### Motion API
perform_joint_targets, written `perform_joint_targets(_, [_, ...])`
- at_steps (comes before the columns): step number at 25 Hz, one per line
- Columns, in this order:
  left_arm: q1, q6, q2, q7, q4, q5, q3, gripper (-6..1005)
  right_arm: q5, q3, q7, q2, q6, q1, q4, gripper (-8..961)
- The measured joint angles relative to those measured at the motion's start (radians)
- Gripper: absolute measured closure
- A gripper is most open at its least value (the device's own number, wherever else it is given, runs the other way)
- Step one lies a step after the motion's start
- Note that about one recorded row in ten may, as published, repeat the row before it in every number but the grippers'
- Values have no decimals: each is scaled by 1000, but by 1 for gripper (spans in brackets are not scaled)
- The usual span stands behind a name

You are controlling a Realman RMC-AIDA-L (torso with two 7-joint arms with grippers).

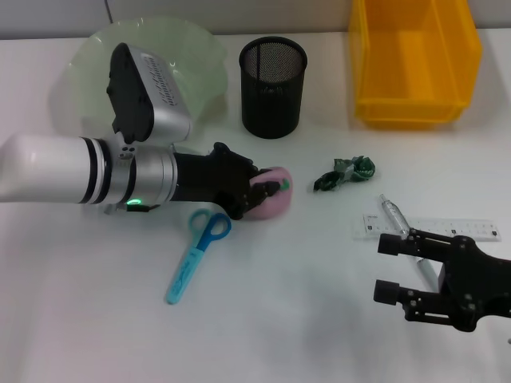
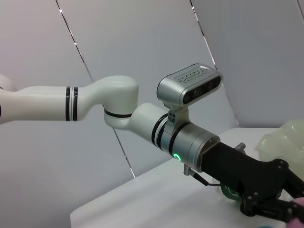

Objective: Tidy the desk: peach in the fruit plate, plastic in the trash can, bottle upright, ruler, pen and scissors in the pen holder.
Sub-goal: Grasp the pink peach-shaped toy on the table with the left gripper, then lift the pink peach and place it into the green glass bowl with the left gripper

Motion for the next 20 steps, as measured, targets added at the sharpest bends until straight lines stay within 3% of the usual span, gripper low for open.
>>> perform_joint_targets(5, [19,33,4,-55,71,-1,-1,855,0,1,2,0,0,7,0,212])
perform_joint_targets(9, [79,132,10,-107,206,-3,-33,884,0,2,10,1,0,11,1,211])
perform_joint_targets(11, [147,170,11,-132,328,1,-72,887,5,2,11,1,0,12,7,211])
perform_joint_targets(12, [147,170,11,-132,328,1,-72,889,5,2,11,1,0,12,7,211])
perform_joint_targets(14, [197,146,10,-138,412,-1,-139,892,18,3,11,2,0,12,11,211])
perform_joint_targets(15, [197,146,10,-138,412,-1,-139,891,18,3,11,2,0,12,11,211])
perform_joint_targets(16, [200,91,9,-146,428,-6,-203,891,23,3,11,2,0,15,12,211])
perform_joint_targets(20, [180,-31,9,-182,425,-6,-240,888,24,3,19,2,-2,22,12,211])
